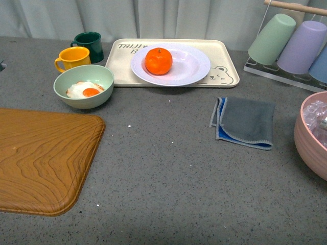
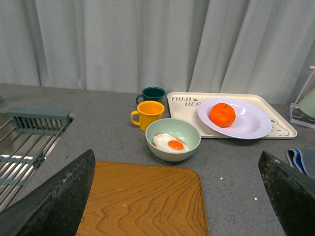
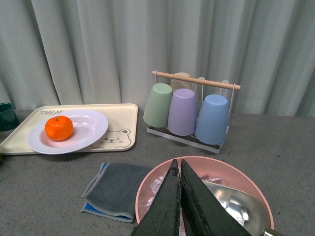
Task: Place orange and plate with both arms
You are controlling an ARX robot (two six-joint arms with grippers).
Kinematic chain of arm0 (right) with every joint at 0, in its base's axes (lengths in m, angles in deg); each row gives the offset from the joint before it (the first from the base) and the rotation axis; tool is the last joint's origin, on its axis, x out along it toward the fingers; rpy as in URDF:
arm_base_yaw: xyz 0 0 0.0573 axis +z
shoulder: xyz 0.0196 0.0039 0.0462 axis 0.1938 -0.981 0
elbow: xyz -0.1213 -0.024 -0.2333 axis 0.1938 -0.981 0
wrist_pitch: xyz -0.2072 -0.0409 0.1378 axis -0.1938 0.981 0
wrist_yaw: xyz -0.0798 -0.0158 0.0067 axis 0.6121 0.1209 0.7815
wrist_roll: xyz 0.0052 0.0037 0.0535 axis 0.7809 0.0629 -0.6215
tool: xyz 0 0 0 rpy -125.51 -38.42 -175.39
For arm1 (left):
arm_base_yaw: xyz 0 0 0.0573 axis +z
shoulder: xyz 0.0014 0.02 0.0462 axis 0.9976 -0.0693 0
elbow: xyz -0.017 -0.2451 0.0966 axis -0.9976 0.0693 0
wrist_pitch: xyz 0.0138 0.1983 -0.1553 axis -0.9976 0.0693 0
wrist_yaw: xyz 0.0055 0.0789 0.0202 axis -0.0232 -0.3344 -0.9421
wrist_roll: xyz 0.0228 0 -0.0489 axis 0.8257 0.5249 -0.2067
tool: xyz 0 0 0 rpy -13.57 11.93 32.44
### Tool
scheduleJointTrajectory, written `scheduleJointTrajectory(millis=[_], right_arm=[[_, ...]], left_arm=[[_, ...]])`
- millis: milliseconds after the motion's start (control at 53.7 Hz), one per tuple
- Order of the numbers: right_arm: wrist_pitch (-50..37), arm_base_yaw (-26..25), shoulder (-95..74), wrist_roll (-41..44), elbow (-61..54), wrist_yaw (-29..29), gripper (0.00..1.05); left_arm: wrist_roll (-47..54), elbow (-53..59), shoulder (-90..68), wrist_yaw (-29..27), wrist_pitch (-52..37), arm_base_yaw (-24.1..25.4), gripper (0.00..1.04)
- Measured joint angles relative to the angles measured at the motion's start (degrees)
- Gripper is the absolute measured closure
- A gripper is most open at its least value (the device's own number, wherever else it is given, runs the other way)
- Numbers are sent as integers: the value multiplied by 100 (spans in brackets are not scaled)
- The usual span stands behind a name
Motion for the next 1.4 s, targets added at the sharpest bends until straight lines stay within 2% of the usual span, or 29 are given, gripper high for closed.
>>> scheduleJointTrajectory(millis=[782, 894, 1061, 1396], right_arm=[[1318, 0, 1335, 0, 0, -2, 104], [2240, 0, 2055, 2, 4, -17, 104], [2317, 0, 2297, 7, 4, -17, 103], [2319, 0, 2302, 9, 4, -17, 52]], left_arm=[[0, 0, 0, 0, 0, 0, 7], [0, 0, 0, 0, 0, 0, 7], [0, 0, 0, 0, 0, 0, 7], [0, 0, 0, 0, 0, -2, 7]])
